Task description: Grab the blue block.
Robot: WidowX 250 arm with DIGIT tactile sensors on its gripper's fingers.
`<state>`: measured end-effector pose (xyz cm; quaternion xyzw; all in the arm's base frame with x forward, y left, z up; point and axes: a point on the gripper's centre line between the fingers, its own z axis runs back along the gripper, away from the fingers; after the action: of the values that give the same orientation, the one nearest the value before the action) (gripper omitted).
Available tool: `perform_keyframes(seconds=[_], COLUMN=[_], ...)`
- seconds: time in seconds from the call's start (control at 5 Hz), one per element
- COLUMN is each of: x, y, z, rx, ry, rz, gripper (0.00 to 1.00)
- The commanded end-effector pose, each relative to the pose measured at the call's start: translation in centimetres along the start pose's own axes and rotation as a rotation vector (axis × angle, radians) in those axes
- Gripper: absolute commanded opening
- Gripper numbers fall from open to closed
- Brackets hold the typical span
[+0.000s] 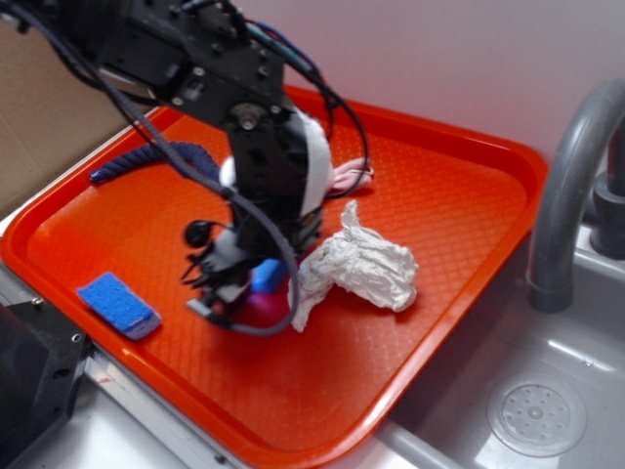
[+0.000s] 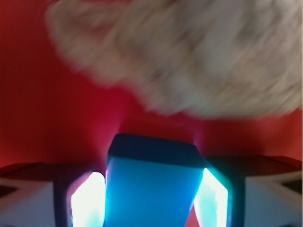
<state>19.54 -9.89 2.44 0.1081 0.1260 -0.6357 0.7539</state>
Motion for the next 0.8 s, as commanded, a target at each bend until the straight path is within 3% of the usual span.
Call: perform_keyframes(seconds=[0.0, 0.2, 0.4, 0.6], x=[-6.7, -8.8, -10.3, -11.2], y=[2.0, 1.8, 0.9, 0.3], z=[8.6, 11.1, 13.4, 15.3], rx=[0.014, 0.018, -0.073, -0.127], ry=[-0.105, -0.022, -0.056, -0.083], rz=[0.526, 0.782, 1.023, 1.188], gripper=[0.0, 0.0, 0.0, 0.0])
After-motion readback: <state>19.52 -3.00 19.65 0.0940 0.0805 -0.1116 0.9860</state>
